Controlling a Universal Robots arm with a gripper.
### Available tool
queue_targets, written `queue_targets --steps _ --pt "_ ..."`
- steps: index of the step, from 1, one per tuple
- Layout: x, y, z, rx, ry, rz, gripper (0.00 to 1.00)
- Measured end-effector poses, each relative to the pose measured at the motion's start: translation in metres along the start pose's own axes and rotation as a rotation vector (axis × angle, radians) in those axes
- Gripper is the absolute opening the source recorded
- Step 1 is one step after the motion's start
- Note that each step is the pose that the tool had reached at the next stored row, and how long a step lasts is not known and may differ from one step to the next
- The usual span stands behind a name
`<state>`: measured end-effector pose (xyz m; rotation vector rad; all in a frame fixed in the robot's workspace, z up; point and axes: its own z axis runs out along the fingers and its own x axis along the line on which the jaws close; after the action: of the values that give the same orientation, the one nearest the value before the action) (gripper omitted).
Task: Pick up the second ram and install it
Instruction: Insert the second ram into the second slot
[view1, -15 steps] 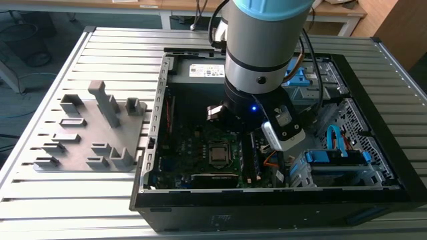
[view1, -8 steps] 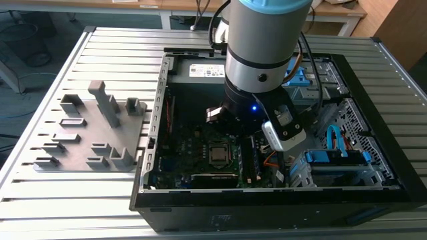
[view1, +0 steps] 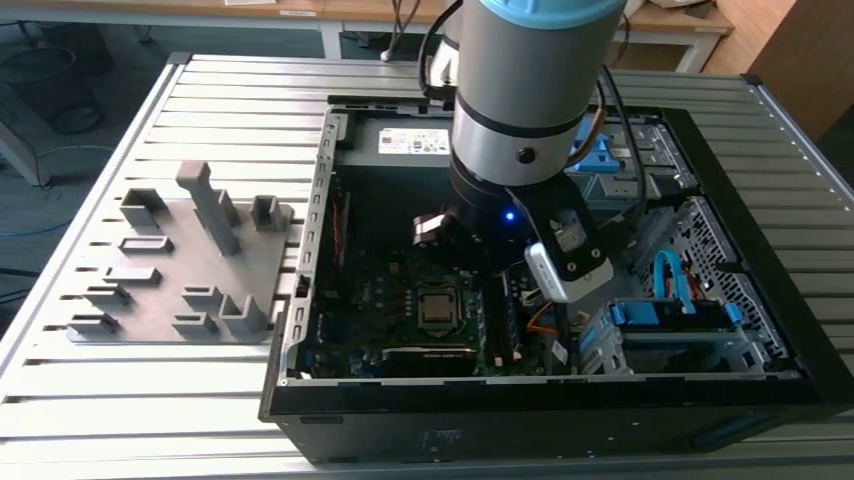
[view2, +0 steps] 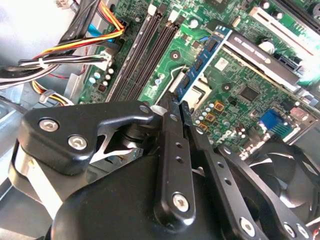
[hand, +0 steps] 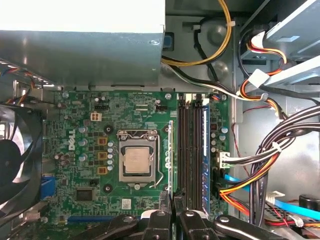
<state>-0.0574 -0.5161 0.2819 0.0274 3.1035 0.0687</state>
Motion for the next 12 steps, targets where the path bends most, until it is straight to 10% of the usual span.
queue_targets --steps 12 --pt "-0.0072 -0.0002 0.0061 -0.0001 0.0004 0.0 0.14"
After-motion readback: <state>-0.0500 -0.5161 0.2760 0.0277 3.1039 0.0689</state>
